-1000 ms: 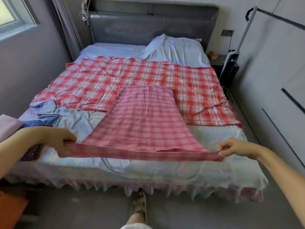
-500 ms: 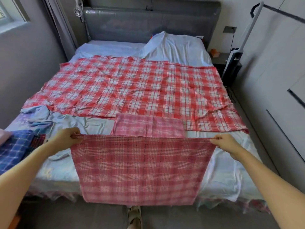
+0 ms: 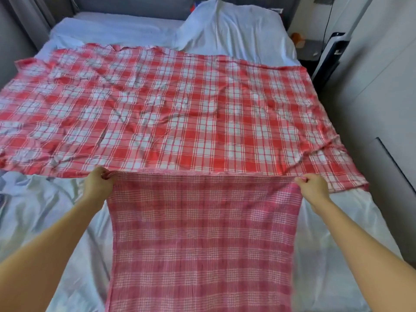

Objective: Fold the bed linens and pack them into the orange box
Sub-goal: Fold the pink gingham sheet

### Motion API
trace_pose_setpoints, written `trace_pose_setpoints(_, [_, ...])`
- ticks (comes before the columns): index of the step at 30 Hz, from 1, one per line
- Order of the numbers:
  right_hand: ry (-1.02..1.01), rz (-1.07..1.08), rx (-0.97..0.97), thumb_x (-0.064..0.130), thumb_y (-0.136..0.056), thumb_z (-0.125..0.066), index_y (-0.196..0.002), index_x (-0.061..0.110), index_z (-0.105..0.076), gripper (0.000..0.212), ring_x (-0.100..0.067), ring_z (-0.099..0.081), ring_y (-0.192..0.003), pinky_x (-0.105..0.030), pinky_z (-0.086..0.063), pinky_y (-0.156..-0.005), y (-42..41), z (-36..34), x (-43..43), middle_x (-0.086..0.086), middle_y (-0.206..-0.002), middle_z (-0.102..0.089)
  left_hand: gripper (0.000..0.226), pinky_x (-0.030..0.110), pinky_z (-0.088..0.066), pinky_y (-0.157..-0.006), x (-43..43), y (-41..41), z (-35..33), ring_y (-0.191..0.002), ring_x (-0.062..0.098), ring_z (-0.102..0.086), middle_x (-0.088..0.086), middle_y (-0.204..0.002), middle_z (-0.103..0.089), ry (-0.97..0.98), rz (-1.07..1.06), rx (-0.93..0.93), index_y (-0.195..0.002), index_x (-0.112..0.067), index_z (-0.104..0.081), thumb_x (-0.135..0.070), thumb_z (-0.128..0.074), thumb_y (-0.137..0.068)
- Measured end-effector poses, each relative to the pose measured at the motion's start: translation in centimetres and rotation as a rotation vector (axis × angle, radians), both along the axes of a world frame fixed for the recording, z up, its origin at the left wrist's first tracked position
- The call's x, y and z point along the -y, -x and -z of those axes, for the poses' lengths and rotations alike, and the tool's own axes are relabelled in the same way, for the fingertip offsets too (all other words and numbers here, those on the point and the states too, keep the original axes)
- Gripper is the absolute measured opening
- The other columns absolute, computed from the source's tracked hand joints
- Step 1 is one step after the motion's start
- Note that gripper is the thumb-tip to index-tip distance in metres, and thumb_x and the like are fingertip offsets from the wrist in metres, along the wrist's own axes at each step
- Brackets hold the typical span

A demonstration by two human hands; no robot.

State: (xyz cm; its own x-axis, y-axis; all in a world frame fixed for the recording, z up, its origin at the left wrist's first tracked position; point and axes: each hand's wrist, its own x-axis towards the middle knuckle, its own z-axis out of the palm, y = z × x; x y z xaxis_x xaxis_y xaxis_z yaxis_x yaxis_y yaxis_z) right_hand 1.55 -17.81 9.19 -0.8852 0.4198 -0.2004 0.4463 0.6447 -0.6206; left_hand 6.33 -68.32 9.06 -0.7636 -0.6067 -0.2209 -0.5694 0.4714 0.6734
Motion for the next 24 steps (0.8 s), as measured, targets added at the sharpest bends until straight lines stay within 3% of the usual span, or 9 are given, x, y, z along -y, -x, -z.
trace_pose_setpoints(3, [-0.027,-0.004,-0.020,0.013,-0.092,-0.058,-0.095,-0.015,-0.061,0.029,-0.039,-0.057,-0.090,-0.043,-0.044,-0.079,3.4,3.0,0.6,-0.024,-0.090,-0.063,0.013,0.034,-0.034,-0.063,0.3,3.5,3.6,-0.079,0.034,-0.054,0.022,-0.080,-0.058,0.049,-0.011,-0.003,-0.093,0.001,-0.057,-0.011,-0.060,-0.089])
trace_pose_setpoints(7, [-0.079,0.005,-0.016,0.015,-0.093,-0.056,-0.075,-0.003,-0.060,0.026,-0.033,-0.055,-0.078,-0.036,-0.038,-0.067,8.2,8.1,0.7,-0.019,-0.078,-0.060,0.018,0.042,-0.038,-0.074,0.2,8.5,8.4,-0.094,0.044,-0.056,0.031,-0.095,-0.060,0.117,-0.019,-0.029,-0.099,0.007,-0.058,-0.009,-0.058,-0.091])
trace_pose_setpoints(10, [-0.110,0.018,0.001,0.015,-0.090,-0.059,-0.070,-0.003,-0.061,0.028,-0.037,-0.061,-0.079,-0.037,-0.043,-0.069,10.7,12.0,0.9,-0.022,-0.077,-0.064,0.022,0.045,-0.040,-0.082,0.1,11.0,12.3,-0.101,0.045,-0.054,0.032,-0.105,-0.060,0.136,-0.014,0.015,-0.106,0.008,-0.058,-0.007,-0.057,-0.090])
trace_pose_setpoints(14, [-0.160,-0.015,0.074,0.023,-0.091,-0.060,-0.089,0.002,-0.067,0.022,-0.037,-0.061,-0.092,-0.037,-0.045,-0.076,12.0,19.0,0.9,-0.019,-0.093,-0.067,0.030,0.046,-0.039,-0.091,0.0,12.1,18.4,-0.108,0.047,-0.052,0.034,-0.113,-0.058,0.177,-0.056,0.085,-0.115,0.009,-0.056,-0.009,-0.057,-0.090])
trace_pose_setpoints(17, [-0.189,-0.029,0.094,0.030,-0.089,-0.063,-0.096,0.003,-0.065,0.028,-0.036,-0.062,-0.094,-0.035,-0.041,-0.071,11.6,22.3,0.7,-0.017,-0.095,-0.067,0.040,0.045,-0.041,-0.093,0.6,11.5,21.5,-0.110,0.043,-0.054,0.030,-0.116,-0.058,0.087,-0.147,0.089,-0.115,0.004,-0.056,-0.020,-0.064,-0.086])
trace_pose_setpoints(20, [-0.189,0.071,0.007,0.034,-0.087,-0.064,-0.111,0.004,-0.056,0.039,-0.034,-0.060,-0.099,-0.036,-0.042,-0.077,8.4,21.9,0.8,-0.014,-0.106,-0.065,0.060,0.050,-0.046,-0.092,1.1,8.5,22.1,-0.106,0.040,-0.057,0.024,-0.114,-0.061,-0.002,-0.254,0.112,-0.115,-0.004,-0.052,-0.044,-0.069,-0.075])
trace_pose_setpoints(24, [-0.166,0.149,0.035,0.033,-0.090,-0.059,-0.122,0.003,-0.048,0.045,-0.035,-0.060,-0.098,-0.040,-0.043,-0.082,-2.1,19.4,0.0,-0.016,-0.103,-0.064,0.056,0.042,-0.046,-0.091,-0.9,-0.5,19.9,-0.090,0.032,-0.060,0.017,-0.109,-0.060,-0.031,-0.287,0.141,-0.123,-0.005,-0.045,-0.042,-0.059,-0.083])
